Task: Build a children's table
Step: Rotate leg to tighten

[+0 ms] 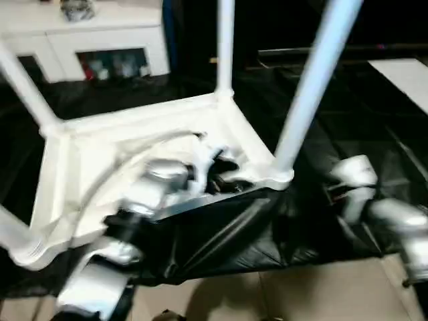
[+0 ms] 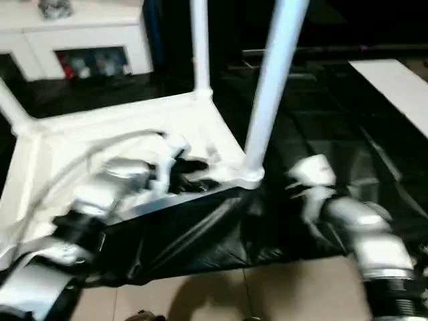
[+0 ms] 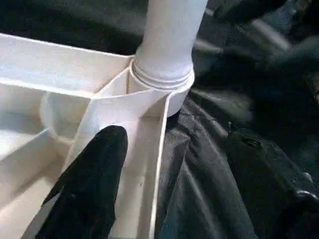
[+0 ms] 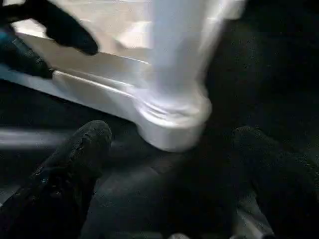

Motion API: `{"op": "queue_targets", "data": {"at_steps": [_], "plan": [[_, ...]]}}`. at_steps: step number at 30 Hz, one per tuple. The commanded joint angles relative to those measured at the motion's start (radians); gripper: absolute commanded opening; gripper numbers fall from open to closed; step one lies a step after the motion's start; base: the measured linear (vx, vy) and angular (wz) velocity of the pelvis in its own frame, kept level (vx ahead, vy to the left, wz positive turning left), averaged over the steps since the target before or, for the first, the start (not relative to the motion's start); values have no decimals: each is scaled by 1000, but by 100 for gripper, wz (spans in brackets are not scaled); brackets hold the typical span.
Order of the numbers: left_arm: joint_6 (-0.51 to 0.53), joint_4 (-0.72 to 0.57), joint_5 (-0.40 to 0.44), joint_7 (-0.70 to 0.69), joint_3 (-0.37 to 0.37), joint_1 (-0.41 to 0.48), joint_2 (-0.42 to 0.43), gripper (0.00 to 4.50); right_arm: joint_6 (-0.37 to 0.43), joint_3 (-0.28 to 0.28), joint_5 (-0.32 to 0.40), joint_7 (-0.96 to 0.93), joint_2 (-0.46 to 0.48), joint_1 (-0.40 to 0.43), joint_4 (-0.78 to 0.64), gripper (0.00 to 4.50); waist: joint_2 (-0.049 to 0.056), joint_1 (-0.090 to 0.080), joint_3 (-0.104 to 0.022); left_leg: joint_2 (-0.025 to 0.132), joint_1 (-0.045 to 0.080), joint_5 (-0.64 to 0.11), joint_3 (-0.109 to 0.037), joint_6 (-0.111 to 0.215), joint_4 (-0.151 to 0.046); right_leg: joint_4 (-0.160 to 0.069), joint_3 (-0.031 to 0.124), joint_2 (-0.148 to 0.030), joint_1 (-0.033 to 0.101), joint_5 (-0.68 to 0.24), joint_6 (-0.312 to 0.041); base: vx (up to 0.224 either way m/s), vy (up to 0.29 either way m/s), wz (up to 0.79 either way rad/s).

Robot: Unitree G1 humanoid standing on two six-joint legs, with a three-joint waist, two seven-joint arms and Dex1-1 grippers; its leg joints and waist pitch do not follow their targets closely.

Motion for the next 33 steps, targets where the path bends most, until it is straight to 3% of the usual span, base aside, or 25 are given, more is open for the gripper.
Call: {"op": "queue_targets", "data": {"at_steps": [1,2,4,5,6,8,11,12,17,19,20,33], "plan": [[-62,86,41,39,-18,-31,-10,366,9,-12,-5,-24,1,4,-23,450,-21,2,-70,-3,3,-210,-5,78,-56,-88,19,-23,61,-323,-166,0,0,0],[-83,119,56,54,-26,-40,-14,366,10,-14,-6,-29,2,4,-23,450,-16,-4,-72,-3,4,-211,-6,80,-56,-90,17,-21,59,-321,-161,0,0,0],[-105,168,67,70,-28,-54,-20,366,11,-11,-7,-31,5,3,-25,450,-17,-9,-74,-3,4,-212,-8,86,-55,-87,16,-20,60,-297,-171,0,0,0],[-121,201,72,98,-20,-65,-23,341,10,-6,-7,-34,9,0,-24,450,-26,-13,-74,-3,0,-209,-9,93,-55,-85,14,-19,63,-288,-179,0,0,0],[-149,241,81,130,-17,-78,-23,341,8,0,-11,-38,17,-6,-21,450,-19,-14,-74,-5,0,-207,-9,100,-53,-86,12,-18,61,-298,-178,0,0,0],[-165,259,81,135,-15,-82,-18,331,3,7,-18,-40,24,-13,-14,450,-19,-16,-76,0,3,-206,-10,103,-54,-84,13,-20,59,-277,-193,0,0,0],[-176,290,72,124,-3,-90,-16,301,-2,18,-22,-43,29,-20,-11,450,-17,-15,-75,1,4,-204,-9,108,-54,-83,13,-20,57,-272,-207,0,0,0],[-189,309,72,119,-1,-96,-16,293,-2,20,-21,-45,29,-22,-11,450,-24,-14,-75,1,4,-200,-9,109,-54,-82,13,-20,58,-266,-210,0,0,0],[-233,381,67,81,4,-116,-8,245,-18,36,-33,-42,32,-39,8,450,-22,-9,-72,2,5,-214,-9,104,-56,-81,14,-24,59,-277,-211,0,0,0],[-243,382,75,59,-10,-113,-3,240,-23,40,-39,-40,31,-40,13,450,-30,-8,-72,1,4,-212,-9,104,-56,-82,15,-26,58,-290,-206,0,0,0],[-245,382,78,50,-13,-112,-2,217,-24,40,-41,-40,32,-41,14,450,-27,-8,-71,2,4,-210,-9,103,-57,-81,15,-27,58,-296,-205,0,0,0],[-297,441,122,-27,-47,-143,4,109,-41,54,-57,-36,33,-62,41,450,-26,-8,-72,3,5,-197,-8,108,-56,-78,17,-28,59,-265,-218,0,0,0]]}}
